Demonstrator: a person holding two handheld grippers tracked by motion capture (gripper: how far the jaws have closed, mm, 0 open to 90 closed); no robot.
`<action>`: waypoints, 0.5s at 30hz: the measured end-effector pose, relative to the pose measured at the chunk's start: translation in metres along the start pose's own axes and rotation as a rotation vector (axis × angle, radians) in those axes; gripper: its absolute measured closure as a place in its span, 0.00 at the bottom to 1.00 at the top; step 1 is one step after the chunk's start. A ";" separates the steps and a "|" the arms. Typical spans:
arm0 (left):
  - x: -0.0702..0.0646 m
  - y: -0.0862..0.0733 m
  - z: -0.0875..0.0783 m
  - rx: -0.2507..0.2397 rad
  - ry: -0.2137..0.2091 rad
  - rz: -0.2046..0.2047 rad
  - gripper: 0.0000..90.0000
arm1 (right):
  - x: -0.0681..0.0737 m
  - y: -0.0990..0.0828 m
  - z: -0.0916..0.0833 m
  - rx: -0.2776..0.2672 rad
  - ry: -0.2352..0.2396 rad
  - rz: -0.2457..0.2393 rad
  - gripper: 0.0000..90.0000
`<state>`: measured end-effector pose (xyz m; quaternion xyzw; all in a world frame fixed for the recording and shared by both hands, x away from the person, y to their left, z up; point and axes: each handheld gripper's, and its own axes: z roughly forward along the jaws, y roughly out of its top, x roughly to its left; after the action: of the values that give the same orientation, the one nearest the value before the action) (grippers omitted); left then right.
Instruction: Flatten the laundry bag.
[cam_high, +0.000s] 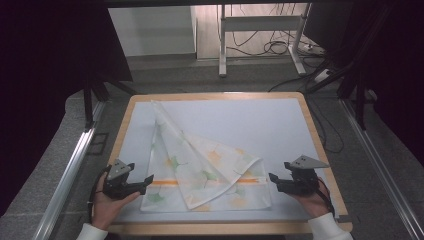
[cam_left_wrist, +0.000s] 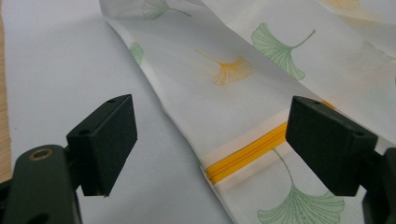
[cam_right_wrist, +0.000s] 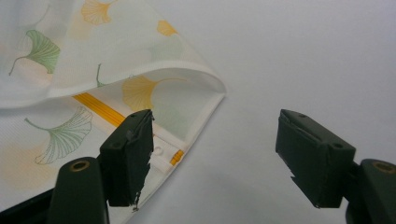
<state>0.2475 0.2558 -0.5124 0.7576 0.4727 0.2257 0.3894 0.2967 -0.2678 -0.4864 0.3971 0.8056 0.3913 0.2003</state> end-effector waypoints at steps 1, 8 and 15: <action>0.000 0.000 0.000 0.000 0.000 0.000 0.18 | 0.000 0.000 0.000 0.000 0.000 0.000 0.31; -0.004 0.000 -0.003 -0.027 0.000 -0.001 0.20 | 0.006 0.007 -0.001 -0.008 0.029 0.010 0.31; -0.007 -0.002 -0.006 -0.061 0.029 0.003 0.22 | 0.017 0.014 0.001 -0.021 0.048 -0.016 0.31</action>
<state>0.2387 0.2523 -0.5102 0.7427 0.4700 0.2519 0.4051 0.2937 -0.2492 -0.4764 0.3792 0.8091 0.4076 0.1884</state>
